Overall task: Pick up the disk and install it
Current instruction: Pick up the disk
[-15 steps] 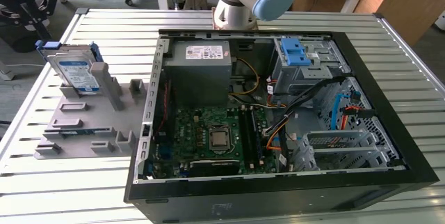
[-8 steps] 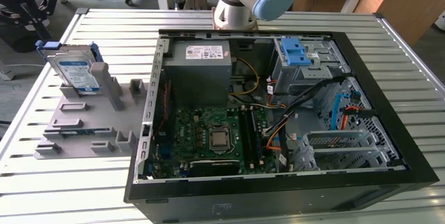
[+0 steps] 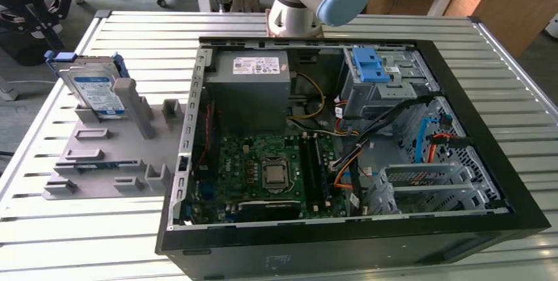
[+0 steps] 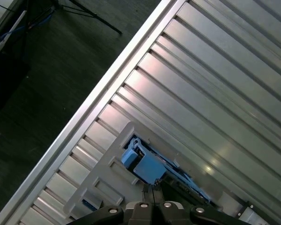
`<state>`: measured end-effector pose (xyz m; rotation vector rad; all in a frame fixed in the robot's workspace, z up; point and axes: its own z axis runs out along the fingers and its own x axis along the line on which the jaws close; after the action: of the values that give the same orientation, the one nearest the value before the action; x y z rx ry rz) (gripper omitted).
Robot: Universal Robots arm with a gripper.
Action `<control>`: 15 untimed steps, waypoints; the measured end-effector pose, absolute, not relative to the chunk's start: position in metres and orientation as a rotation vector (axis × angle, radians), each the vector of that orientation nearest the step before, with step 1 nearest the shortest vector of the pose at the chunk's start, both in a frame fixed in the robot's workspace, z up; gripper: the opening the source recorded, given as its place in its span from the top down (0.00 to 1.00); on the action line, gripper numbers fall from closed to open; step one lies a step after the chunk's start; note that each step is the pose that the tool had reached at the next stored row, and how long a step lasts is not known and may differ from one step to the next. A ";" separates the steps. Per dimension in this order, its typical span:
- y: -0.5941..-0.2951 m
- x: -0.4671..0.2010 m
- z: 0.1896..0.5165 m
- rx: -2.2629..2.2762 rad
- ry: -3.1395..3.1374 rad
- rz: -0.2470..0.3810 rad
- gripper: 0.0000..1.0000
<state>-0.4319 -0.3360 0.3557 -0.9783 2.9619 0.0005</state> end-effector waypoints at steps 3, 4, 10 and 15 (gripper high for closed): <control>-0.336 -0.432 0.356 -1.008 2.949 -0.001 0.89; -0.336 -0.432 0.356 -1.027 2.940 -0.001 0.89; -0.336 -0.432 0.355 -1.172 2.876 -0.004 0.89; -0.336 -0.432 0.354 -1.300 2.820 -0.002 0.89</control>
<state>-0.4319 -0.3360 0.3540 -1.2999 2.8197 -0.0018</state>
